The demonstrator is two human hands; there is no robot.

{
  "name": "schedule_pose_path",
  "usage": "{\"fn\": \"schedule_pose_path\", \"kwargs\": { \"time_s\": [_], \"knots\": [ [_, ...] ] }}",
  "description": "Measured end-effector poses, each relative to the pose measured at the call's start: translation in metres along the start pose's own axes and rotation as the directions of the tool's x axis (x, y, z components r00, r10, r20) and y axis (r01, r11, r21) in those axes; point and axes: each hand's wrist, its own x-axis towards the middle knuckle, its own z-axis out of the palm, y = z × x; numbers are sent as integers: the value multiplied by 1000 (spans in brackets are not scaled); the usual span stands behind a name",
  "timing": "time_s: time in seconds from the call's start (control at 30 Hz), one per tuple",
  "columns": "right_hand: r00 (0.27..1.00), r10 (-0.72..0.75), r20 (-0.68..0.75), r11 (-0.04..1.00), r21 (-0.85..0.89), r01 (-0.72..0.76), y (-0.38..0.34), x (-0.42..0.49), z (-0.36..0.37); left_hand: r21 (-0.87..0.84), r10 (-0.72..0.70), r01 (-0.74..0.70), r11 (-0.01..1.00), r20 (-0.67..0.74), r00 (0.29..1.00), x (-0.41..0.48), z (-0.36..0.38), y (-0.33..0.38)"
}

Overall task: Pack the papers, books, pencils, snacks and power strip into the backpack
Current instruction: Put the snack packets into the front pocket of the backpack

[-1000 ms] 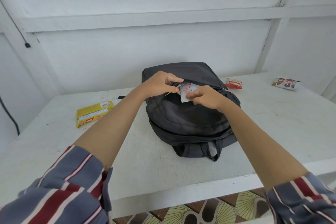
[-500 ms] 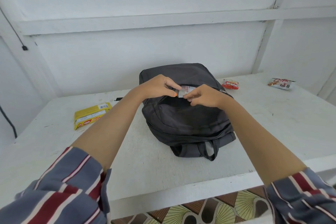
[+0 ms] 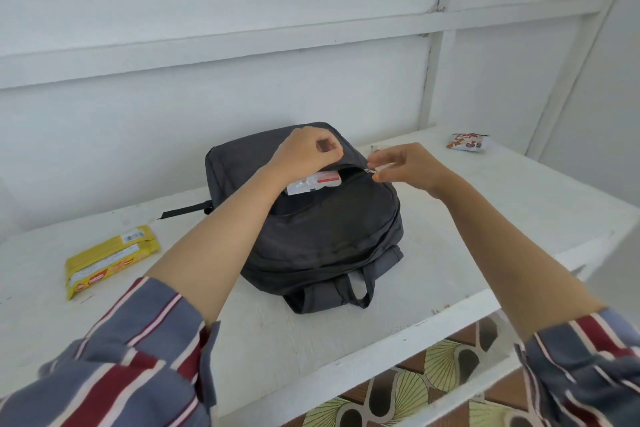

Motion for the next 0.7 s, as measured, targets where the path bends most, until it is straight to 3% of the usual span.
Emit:
{"fn": "schedule_pose_path", "kwargs": {
  "time_s": [0.13, 0.33, 0.57, 0.7],
  "knots": [
    [996, 42, -76, 996, -73, -48, 28, 3, -37, 26, 44, -46, 999, 57, 997, 35, 33, 21],
    [982, 105, -159, 955, -258, -144, 90, 23, -109, 145, -49, 14, 989, 241, 969, 105, 95, 42],
    [978, 91, -186, 916, -370, -155, 154, 59, -193, 230, -227, 173, 958, 234, 945, 174, 159, 41],
    [965, 154, -214, 896, -381, -228, 187, 85, -219, 226, -334, 288, 931, 204, 920, 193, 182, 26]
  ]
}}
